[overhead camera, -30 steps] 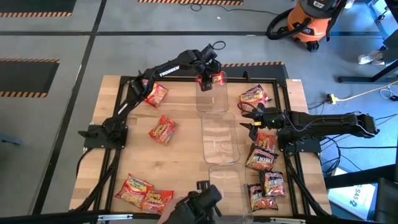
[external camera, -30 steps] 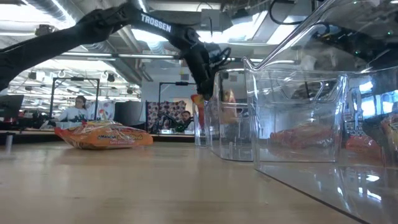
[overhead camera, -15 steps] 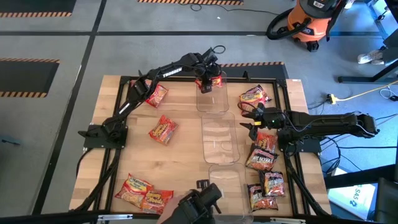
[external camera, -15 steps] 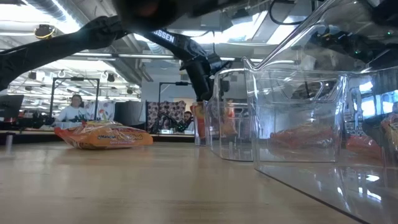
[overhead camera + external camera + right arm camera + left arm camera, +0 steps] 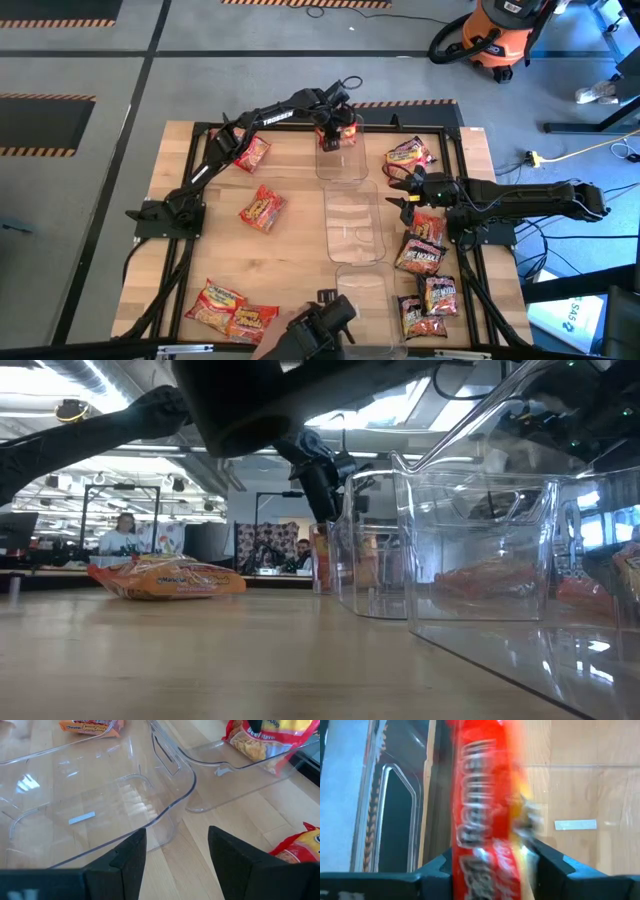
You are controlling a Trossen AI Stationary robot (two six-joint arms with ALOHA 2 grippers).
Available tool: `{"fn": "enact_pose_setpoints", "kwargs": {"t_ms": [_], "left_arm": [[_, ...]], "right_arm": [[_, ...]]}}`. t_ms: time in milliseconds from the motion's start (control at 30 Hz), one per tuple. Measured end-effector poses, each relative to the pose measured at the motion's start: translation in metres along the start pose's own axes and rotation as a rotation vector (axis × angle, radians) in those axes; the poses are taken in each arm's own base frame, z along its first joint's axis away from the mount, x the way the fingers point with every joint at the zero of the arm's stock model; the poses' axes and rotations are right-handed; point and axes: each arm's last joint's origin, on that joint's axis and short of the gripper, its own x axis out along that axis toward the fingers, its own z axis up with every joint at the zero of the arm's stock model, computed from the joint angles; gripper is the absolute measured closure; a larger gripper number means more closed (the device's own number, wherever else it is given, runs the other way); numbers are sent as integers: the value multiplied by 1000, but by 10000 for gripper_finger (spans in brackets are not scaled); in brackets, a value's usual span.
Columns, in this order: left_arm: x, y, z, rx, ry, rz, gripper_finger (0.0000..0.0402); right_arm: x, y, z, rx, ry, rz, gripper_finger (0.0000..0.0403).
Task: Sort Maruchan noodles
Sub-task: Put the red noodle pack into the top transparent bin
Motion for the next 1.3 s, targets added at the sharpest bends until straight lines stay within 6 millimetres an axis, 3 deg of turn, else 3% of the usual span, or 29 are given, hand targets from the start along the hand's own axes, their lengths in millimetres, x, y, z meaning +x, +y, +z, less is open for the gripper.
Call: {"fn": "enact_pose_setpoints", "kwargs": {"t_ms": [200,500,900,1300], "left_arm": [[-1,0,0,-1,5,2,216],[-9,6,6,4,46,165,217],[-9,5,6,1,64,188,217],[-41,5,16,7,16,244,217]], "right_arm": [[0,0,0,1,0,0,210],[0,0,0,2,0,0,210],[0,0,0,0,0,2,210],[0,0,0,-1,1,3,210]]}}
